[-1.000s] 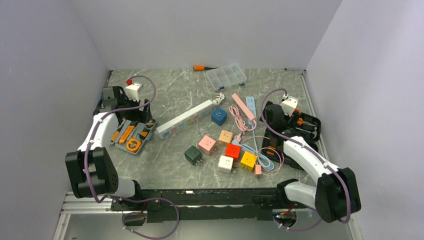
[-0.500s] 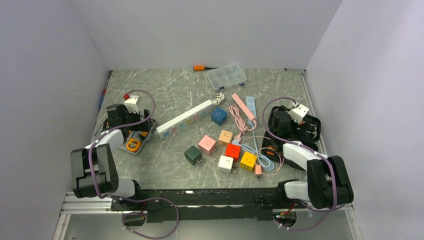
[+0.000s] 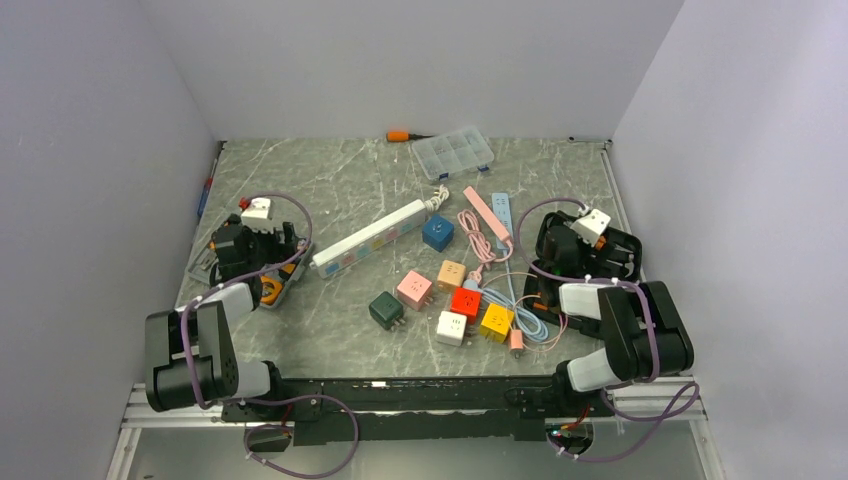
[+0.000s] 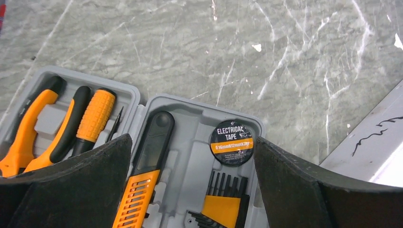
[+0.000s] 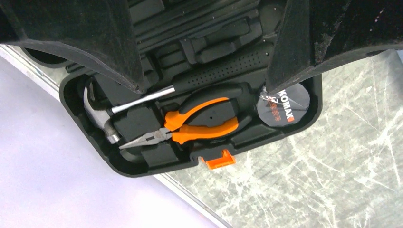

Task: Pull the plug off the socket
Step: Reset both arms

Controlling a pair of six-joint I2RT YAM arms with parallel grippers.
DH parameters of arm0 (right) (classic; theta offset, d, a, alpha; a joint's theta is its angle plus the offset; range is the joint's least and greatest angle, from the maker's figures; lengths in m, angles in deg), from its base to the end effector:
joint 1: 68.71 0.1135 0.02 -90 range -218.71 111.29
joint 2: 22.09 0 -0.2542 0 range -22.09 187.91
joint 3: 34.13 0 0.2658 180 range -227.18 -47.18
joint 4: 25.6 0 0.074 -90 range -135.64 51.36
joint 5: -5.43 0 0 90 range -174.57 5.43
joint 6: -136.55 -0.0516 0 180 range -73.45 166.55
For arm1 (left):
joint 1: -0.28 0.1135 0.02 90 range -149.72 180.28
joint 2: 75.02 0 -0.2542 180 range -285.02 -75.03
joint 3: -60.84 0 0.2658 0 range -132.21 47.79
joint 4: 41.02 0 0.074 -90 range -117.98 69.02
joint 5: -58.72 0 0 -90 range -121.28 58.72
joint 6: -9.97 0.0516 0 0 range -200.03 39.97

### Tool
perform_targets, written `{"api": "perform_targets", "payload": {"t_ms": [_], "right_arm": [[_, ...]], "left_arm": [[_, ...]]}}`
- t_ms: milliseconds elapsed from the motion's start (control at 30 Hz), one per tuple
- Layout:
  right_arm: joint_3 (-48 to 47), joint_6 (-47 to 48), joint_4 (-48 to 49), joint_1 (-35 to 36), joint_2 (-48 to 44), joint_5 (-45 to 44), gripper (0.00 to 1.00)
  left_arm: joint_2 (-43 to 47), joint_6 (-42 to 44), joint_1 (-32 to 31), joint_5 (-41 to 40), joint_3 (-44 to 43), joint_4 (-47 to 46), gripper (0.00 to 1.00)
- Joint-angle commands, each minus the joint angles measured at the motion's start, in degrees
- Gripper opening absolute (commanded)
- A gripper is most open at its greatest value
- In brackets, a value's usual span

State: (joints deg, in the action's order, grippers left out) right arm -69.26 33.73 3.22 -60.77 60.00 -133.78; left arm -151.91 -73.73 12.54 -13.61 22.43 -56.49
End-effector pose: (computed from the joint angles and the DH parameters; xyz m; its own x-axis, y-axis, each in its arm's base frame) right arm 0.2716 -0.0016 0.1375 -0.1626 0.1237 -0.9789 0.6752 0.7373 -0.0190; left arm 0.2806 0.0450 0.1475 -0.3719 0.0262 -0.9279 0.1122 0.9935 -0.0169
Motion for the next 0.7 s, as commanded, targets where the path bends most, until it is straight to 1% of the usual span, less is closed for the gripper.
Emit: {"api": "perform_targets", "payload": {"t_ms": [0,33,300,367,467,500,533,567,633,667], "right_arm": [[0.5,2.4,9.1,-0.4,2.2,-0.9,1.00],[-0.2,2.0,7.0,-0.3,2.2,0.3,1.00],[0.1,6.9,10.1,-0.4,3.4,9.8,1.00],[0.0,7.5,9.9,-0.5,3.5,10.9,1.00],[0.7,7.7,10.9,-0.6,3.2,11.4,1.00],[1.5,8.0,12.0,-0.6,2.8,11.9,1.00],[2.8,8.4,13.9,-0.6,2.2,12.6,1.00],[4.3,9.1,16.4,-0.6,1.7,13.1,1.00],[7.2,10.1,21.8,-0.4,0.6,14.8,1.00],[8.4,10.6,24.0,-0.3,0.4,15.4,1.00]], "left_arm": [[3.0,-2.4,0.1,-1.6,2.0,-8.4,0.99],[3.4,-2.7,0.1,-2.8,2.2,-8.4,0.99],[4.7,-3.5,0.1,-4.6,4.1,-10.5,0.99],[4.5,-4.6,0.1,-3.7,4.6,-12.7,0.99],[2.3,-5.9,0.0,-2.7,7.0,-20.9,0.99],[1.6,-7.0,-0.6,-2.7,7.1,-21.9,0.99],[2.1,-5.3,-1.7,-4.2,6.5,-19.4,0.99],[2.3,-4.1,-2.8,-5.8,6.7,-19.5,0.99],[1.6,-2.9,-4.7,-7.8,9.8,-26.7,0.99],[1.5,-1.4,-6.0,-9.2,11.5,-28.6,0.99]]}}
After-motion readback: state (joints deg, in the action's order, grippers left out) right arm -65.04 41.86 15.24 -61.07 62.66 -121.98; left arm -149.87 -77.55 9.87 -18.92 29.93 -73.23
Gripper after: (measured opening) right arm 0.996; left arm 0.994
